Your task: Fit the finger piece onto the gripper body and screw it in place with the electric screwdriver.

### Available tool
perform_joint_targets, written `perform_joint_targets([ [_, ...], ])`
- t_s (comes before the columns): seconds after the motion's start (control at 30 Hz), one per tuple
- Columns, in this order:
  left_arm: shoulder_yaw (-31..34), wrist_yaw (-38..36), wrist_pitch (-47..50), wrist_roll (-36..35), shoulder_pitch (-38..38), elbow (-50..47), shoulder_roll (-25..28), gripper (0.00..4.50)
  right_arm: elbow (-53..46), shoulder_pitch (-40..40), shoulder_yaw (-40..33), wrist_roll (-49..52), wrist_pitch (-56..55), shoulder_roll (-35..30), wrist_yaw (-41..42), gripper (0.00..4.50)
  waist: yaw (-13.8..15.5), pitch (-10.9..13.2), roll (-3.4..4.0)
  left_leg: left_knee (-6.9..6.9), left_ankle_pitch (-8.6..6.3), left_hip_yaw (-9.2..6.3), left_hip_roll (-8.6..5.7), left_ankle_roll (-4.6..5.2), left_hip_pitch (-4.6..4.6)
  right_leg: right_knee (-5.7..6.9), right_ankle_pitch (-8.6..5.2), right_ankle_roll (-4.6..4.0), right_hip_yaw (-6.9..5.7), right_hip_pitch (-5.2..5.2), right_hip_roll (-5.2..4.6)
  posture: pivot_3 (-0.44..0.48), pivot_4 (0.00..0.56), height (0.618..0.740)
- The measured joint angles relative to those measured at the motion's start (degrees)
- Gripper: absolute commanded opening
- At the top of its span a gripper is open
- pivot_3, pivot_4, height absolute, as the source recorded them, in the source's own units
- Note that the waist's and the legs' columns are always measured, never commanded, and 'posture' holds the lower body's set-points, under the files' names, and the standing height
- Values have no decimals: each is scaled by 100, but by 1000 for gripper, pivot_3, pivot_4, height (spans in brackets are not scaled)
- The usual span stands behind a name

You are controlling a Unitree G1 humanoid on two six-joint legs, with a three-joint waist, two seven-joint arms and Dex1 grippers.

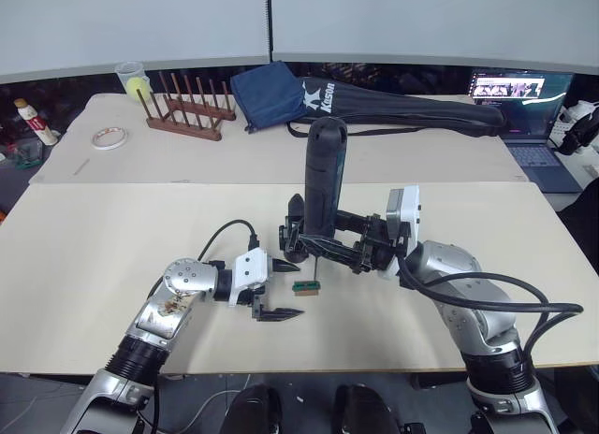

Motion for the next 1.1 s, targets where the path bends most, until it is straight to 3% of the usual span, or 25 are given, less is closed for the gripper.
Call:
perform_joint_targets([
  [1.1,-1,-2,-7,4,14,0,3,4500,102,128,49,-194,-110,-7,69,1929,-2,0,0,0,0,0,0,0,0,0,0,0,0,0,0,0,150,740],
])
